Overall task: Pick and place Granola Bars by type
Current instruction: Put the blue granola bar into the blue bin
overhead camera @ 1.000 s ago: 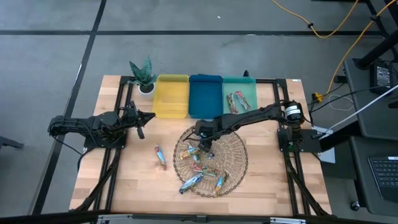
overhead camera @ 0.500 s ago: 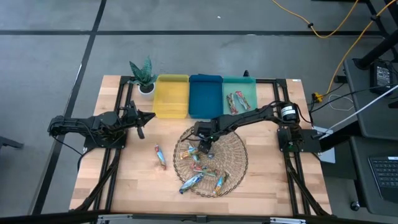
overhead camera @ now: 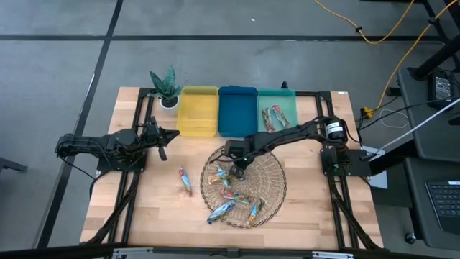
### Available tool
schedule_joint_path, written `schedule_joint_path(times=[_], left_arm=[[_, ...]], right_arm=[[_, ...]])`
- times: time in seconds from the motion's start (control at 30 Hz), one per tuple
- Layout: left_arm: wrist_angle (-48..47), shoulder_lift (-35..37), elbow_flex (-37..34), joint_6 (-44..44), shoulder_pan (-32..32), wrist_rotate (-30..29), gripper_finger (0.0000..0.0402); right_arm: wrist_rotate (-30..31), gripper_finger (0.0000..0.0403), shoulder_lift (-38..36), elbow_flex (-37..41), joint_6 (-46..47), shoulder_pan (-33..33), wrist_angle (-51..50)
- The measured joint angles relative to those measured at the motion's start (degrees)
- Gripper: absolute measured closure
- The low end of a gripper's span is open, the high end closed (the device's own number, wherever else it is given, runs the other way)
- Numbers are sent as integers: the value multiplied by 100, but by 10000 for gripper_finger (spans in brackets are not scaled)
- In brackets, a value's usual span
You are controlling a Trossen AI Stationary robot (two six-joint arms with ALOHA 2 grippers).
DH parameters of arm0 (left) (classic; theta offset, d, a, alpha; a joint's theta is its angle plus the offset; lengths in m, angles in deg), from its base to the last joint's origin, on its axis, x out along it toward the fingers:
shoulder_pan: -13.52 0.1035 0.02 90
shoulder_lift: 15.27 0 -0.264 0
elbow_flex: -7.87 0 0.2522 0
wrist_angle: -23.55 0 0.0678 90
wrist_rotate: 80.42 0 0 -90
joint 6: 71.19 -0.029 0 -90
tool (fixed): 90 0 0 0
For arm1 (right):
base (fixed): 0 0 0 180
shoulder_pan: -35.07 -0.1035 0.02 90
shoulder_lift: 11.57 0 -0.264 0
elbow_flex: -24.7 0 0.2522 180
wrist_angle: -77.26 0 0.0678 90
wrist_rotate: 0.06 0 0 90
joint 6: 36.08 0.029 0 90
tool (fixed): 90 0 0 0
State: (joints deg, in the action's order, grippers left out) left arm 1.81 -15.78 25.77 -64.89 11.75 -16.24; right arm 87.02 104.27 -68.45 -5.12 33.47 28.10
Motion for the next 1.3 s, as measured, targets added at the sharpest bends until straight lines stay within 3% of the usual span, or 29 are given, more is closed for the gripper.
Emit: schedule_joint_path(times=[0.33,0.77,1.3], left_arm=[[1,0,0,0,-1,2,386],[1,-2,1,0,-1,2,386],[1,-2,0,0,-1,0,386]], right_arm=[[109,341,-694,2,9,-2,-733],[629,347,-2287,2,-149,59,-1168],[393,350,-3777,-71,-1196,1038,-1227]])
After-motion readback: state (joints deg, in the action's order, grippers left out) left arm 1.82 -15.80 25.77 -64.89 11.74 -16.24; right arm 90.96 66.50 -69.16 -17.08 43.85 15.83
